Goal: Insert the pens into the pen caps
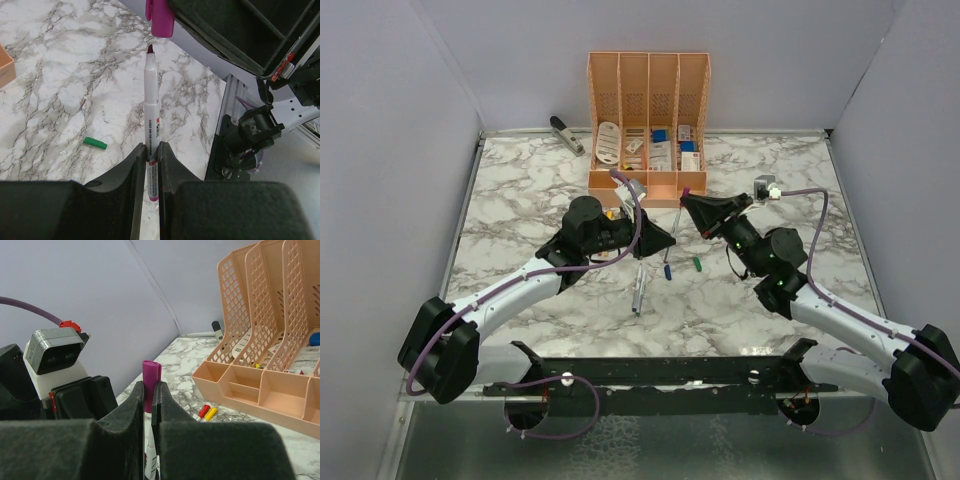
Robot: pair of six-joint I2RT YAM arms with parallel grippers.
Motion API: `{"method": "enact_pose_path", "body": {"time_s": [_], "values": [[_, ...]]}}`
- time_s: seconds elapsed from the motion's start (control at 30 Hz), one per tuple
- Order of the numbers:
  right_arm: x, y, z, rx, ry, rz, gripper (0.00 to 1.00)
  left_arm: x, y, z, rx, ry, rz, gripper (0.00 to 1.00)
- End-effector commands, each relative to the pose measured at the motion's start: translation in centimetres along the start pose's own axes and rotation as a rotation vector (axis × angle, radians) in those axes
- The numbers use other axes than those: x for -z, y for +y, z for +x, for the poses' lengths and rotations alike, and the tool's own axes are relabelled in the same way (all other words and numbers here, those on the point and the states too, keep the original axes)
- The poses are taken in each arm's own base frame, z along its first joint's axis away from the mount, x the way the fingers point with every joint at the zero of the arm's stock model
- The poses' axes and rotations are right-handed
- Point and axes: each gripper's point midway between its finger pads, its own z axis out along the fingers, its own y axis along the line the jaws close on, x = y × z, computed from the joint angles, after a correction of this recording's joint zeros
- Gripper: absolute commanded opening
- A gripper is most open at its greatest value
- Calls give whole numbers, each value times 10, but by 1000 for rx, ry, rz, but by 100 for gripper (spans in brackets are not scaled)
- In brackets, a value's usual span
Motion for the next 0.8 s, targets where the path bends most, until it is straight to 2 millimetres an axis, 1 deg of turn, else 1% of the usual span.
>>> {"method": "enact_pose_path", "body": {"time_s": [0.0,0.2,0.47,0.67,0.77], "values": [[0,2,1,15,-5,-21,1,0,-13,-10,-28,-25,54,0],[-1,-1,4,26,0,-13,1,-1,-15,-11,-38,-26,63,0],[-2,-3,6,33,7,-7,1,-2,-12,-11,-38,-26,52,0],[-2,-3,2,36,-4,-2,1,-3,-8,-10,-37,-26,39,0],[-3,-4,0,39,-11,4,1,-5,-6,-6,-32,-16,37,0]]}}
